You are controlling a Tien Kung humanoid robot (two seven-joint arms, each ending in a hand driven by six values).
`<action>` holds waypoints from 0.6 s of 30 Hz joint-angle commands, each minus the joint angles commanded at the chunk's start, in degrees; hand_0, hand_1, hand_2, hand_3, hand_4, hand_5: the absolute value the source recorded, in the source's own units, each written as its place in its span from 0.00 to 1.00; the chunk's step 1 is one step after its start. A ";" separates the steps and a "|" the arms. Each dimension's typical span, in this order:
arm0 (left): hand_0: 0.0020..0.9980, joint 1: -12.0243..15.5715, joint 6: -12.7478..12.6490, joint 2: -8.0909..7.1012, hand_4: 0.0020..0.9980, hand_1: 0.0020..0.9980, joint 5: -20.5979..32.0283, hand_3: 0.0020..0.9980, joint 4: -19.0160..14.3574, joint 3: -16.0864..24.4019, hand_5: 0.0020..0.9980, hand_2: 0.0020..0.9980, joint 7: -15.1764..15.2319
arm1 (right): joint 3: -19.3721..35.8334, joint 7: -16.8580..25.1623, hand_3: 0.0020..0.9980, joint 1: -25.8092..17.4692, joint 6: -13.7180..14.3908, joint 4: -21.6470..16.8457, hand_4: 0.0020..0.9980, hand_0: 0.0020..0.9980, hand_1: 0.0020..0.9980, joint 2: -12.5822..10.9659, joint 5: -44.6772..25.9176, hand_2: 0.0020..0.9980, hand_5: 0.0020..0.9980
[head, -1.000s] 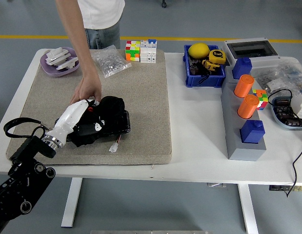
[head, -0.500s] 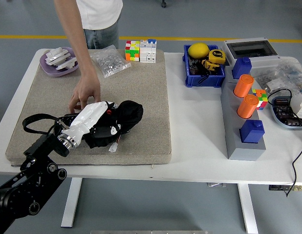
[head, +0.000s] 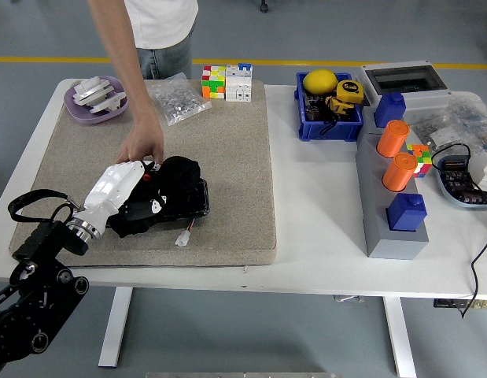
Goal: Pick the rag up,wipe the panel,place it on the desk
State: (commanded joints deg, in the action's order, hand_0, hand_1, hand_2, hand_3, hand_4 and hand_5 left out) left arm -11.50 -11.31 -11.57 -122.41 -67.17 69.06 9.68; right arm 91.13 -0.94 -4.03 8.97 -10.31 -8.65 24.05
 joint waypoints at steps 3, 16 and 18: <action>0.28 0.98 -0.72 -0.40 0.02 0.22 -0.94 0.42 0.10 2.02 0.00 0.51 -0.29 | -0.09 -0.01 0.58 -0.05 -0.01 0.00 1.00 0.54 0.57 0.00 -0.09 0.64 0.48; 0.29 3.76 -2.43 -2.48 0.03 0.22 -4.39 0.42 0.93 9.81 0.00 0.51 -1.27 | -0.51 -0.04 0.59 -0.15 0.00 0.00 1.00 0.54 0.57 -0.05 -0.60 0.64 0.49; 0.29 4.16 -2.66 -2.65 0.03 0.22 -4.96 0.42 1.08 10.58 0.00 0.51 -1.42 | -0.56 -0.06 0.59 -0.17 0.01 0.00 1.00 0.54 0.57 -0.06 -0.60 0.64 0.49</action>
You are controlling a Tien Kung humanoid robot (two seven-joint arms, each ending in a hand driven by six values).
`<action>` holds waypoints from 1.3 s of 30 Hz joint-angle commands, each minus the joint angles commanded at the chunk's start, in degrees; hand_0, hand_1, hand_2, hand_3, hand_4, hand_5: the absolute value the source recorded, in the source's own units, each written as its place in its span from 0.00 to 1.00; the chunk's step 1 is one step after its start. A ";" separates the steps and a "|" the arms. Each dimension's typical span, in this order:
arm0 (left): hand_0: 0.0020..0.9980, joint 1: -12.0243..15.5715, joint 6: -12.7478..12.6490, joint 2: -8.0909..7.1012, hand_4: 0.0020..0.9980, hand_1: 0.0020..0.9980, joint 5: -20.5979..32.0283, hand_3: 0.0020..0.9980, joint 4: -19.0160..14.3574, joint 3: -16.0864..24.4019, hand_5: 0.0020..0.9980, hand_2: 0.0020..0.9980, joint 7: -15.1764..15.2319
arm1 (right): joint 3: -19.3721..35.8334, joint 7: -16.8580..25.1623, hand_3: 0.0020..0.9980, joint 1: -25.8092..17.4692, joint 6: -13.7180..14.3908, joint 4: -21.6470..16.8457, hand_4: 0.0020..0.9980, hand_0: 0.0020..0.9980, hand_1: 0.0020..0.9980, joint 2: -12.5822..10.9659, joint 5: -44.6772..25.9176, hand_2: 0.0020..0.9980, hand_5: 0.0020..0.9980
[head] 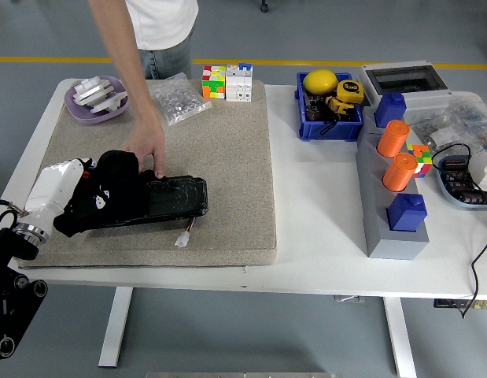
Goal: Pick the rag up,wipe the panel,place it on the desk
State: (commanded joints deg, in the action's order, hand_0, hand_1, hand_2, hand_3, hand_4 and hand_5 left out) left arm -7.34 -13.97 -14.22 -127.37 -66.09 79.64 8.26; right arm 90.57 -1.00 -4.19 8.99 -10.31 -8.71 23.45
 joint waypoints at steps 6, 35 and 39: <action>0.29 0.90 -0.37 -0.56 0.02 0.22 -0.73 0.42 0.14 1.19 0.00 0.51 -0.39 | -0.01 -0.03 0.59 -0.05 0.06 0.00 1.00 0.54 0.57 0.01 0.02 0.64 0.49; 0.31 -2.27 -0.48 -0.39 0.02 0.23 -1.95 0.42 -2.94 -8.10 0.00 0.51 -1.64 | 1.05 0.04 0.59 0.26 -0.01 0.00 1.00 0.54 0.57 -0.05 0.75 0.64 0.49; 0.31 -3.20 -0.44 -0.35 0.02 0.23 -2.25 0.42 -3.68 -11.09 0.00 0.51 -1.90 | 0.79 0.04 0.59 0.30 -0.02 0.00 1.00 0.54 0.57 -0.06 0.39 0.64 0.49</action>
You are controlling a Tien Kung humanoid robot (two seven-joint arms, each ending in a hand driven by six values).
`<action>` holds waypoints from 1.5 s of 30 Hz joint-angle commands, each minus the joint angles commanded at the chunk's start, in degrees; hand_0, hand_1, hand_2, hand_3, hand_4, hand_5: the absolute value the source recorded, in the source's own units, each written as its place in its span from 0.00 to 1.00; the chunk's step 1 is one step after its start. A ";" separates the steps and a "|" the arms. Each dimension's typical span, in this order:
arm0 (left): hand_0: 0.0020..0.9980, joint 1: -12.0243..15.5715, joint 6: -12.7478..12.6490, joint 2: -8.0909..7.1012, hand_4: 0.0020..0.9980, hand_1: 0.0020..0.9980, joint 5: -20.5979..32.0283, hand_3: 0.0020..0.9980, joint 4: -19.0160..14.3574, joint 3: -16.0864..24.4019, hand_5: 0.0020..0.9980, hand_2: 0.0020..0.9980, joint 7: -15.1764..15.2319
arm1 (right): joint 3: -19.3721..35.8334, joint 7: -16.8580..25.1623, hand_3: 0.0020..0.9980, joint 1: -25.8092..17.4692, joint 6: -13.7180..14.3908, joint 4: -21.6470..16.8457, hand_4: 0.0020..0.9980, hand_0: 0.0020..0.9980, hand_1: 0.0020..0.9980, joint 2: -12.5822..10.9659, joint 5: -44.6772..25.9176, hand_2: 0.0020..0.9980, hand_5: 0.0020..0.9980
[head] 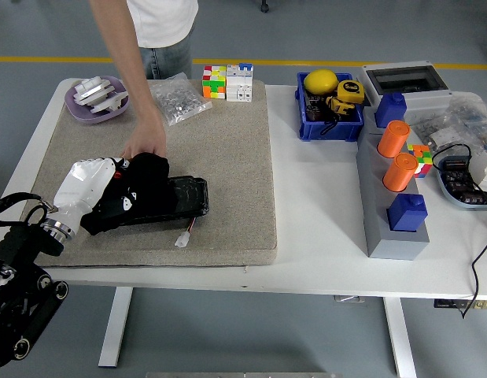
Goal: Pick the rag up,wipe the panel,place it on the desk
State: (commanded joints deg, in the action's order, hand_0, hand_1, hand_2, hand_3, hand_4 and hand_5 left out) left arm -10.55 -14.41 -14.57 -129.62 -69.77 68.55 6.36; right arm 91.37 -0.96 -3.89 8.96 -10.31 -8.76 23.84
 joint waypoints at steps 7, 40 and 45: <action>0.31 -1.60 0.03 -0.15 0.02 0.23 -0.38 0.42 -1.73 -4.74 0.00 0.50 -0.47 | 0.45 0.04 0.59 0.18 -0.11 0.00 1.00 0.54 0.57 -0.05 0.46 0.64 0.50; 0.31 -1.80 -0.49 0.31 0.03 0.23 -0.38 0.42 -2.71 -10.29 0.00 0.50 -1.04 | 0.29 0.11 0.59 0.16 -0.22 0.00 1.00 0.54 0.57 -0.08 0.34 0.64 0.50; 0.31 -0.74 -0.69 -0.24 0.03 0.23 -0.38 0.42 -1.90 -8.03 0.00 0.50 -1.12 | 0.20 0.10 0.59 0.03 -0.20 0.00 1.00 0.54 0.57 -0.07 0.22 0.64 0.50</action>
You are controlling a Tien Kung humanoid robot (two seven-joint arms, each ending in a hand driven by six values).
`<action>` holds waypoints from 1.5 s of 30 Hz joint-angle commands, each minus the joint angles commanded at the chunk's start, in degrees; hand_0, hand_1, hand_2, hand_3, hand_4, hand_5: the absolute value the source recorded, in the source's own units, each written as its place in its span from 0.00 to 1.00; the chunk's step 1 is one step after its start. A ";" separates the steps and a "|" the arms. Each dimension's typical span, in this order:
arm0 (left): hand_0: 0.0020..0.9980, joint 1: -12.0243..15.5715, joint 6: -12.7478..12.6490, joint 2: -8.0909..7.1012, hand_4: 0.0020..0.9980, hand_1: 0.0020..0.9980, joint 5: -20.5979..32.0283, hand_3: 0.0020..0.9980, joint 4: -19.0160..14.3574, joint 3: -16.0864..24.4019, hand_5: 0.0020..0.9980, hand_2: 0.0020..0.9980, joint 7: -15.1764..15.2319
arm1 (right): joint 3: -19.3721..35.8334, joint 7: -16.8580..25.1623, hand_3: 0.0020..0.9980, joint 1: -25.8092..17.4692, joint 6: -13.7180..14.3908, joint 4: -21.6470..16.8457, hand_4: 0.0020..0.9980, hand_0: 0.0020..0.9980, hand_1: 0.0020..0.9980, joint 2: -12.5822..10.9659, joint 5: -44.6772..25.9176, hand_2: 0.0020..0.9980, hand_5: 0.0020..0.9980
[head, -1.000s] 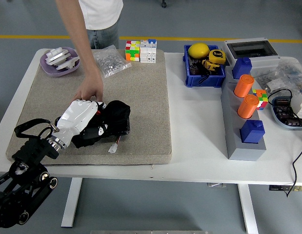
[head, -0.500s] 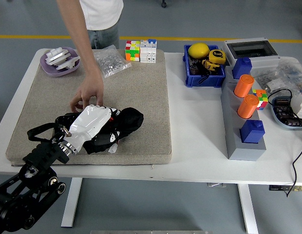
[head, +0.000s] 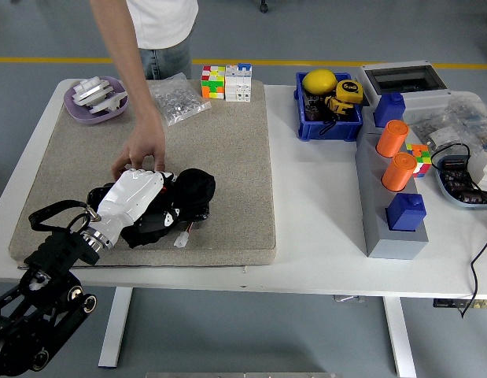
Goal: Pick the rag up,wipe the panel,place it on the desk
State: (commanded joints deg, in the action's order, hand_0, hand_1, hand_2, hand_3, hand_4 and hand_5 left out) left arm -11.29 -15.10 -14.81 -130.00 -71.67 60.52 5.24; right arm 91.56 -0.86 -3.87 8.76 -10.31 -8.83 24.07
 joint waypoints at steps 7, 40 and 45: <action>0.31 1.29 -0.29 -0.63 0.04 0.23 0.00 0.42 0.52 4.41 0.00 0.50 -0.06 | 0.95 0.08 0.59 0.02 -0.05 0.00 1.00 0.54 0.57 0.00 0.98 0.64 0.50; 0.31 5.95 -0.60 -2.15 0.07 0.25 0.00 0.43 4.85 20.23 0.00 0.50 0.03 | 1.73 0.17 0.59 -0.27 0.01 0.00 1.00 0.54 0.57 0.13 1.05 0.64 0.50; 0.31 5.74 -1.08 -2.52 0.07 0.25 0.00 0.43 6.40 22.70 0.00 0.50 0.62 | 1.78 0.13 0.59 -0.17 0.05 0.00 1.00 0.54 0.57 0.17 1.10 0.64 0.50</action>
State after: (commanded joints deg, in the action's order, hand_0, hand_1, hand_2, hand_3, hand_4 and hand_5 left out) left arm -5.54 -16.18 -17.33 -130.00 -65.26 83.22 5.86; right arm 93.34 -0.73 -4.04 8.81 -10.31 -8.66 25.17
